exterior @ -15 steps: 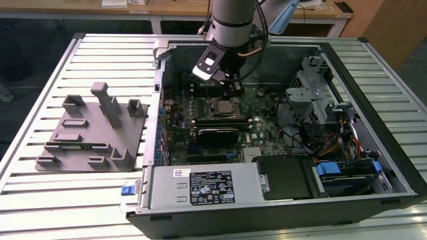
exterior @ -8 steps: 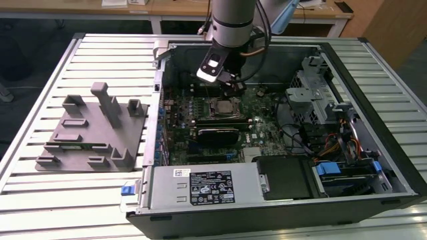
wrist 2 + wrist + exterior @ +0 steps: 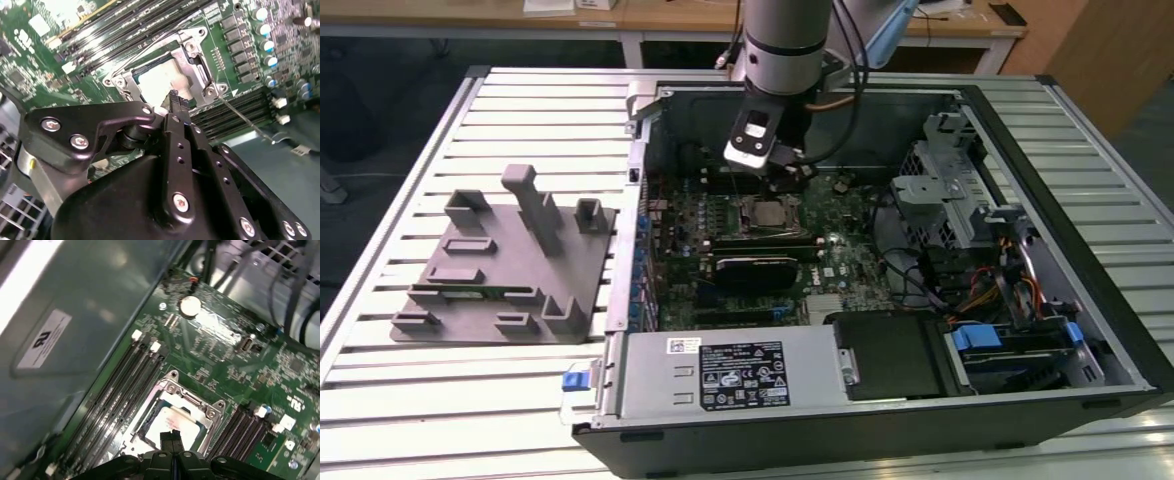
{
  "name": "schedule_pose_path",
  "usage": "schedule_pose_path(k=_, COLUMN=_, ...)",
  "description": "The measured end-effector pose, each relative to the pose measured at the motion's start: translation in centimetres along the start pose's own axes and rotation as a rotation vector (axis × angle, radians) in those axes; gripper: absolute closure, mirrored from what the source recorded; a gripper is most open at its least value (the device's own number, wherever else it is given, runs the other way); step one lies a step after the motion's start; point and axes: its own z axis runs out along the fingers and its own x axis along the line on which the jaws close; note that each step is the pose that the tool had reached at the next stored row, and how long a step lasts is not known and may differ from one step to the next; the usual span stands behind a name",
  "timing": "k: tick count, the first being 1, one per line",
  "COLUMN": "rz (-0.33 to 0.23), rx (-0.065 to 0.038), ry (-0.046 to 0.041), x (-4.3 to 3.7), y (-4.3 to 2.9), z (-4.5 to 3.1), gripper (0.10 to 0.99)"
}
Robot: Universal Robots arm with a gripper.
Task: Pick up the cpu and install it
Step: 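Close the cpu cover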
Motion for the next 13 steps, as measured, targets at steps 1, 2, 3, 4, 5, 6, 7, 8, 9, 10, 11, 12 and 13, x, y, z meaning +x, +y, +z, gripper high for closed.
schedule_pose_path(k=1, rz=-0.018, rx=0.0, ry=0.0006, x=0.0, y=0.0, z=0.0, gripper=0.98)
schedule_pose_path(k=2, rz=-0.036, rx=0.0, ry=0.0012, x=0.0, y=0.0, z=0.01, gripper=0.98)
schedule_pose_path(k=3, rz=-0.054, rx=0.001, ry=0.0018, x=0.0, y=0.0, z=0.01, gripper=0.98)
schedule_pose_path(k=4, rz=-0.072, rx=0.001, ry=0.0024, x=0.0, y=0.0, z=0.01, gripper=0.98)
schedule_pose_path(k=5, rz=-0.09, rx=0.001, ry=0.003, x=0.0, y=0.0, z=0.02, gripper=0.98)
schedule_pose_path(k=6, rz=-0.108, rx=0.001, ry=0.0036, x=0.0, y=0.0, z=0.02, gripper=0.98)
schedule_pose_path(k=7, rz=-0.126, rx=0.001, ry=0.0042, x=0.0, y=0.0, z=0.02, gripper=0.98)
schedule_pose_path(k=8, rz=-0.146, rx=0.002, ry=0.0049, x=0.0, y=0.0, z=0.03, gripper=0.98)
schedule_pose_path(k=9, rz=-0.163, rx=0.002, ry=0.0055, x=0.0, y=0.0, z=0.03, gripper=0.98)
schedule_pose_path(k=10, rz=-0.181, rx=0.002, ry=0.0061, x=0.0, y=0.0, z=0.03, gripper=0.98)
schedule_pose_path(k=11, rz=-0.199, rx=0.002, ry=0.0068, x=0.0, y=0.0, z=0.04, gripper=0.98)
schedule_pose_path(k=12, rz=-0.218, rx=0.002, ry=0.0074, x=0.0, y=0.0, z=0.04, gripper=0.98)
schedule_pose_path(k=13, rz=-0.236, rx=0.002, ry=0.008, x=0.0, y=0.0, z=0.04, gripper=0.98)
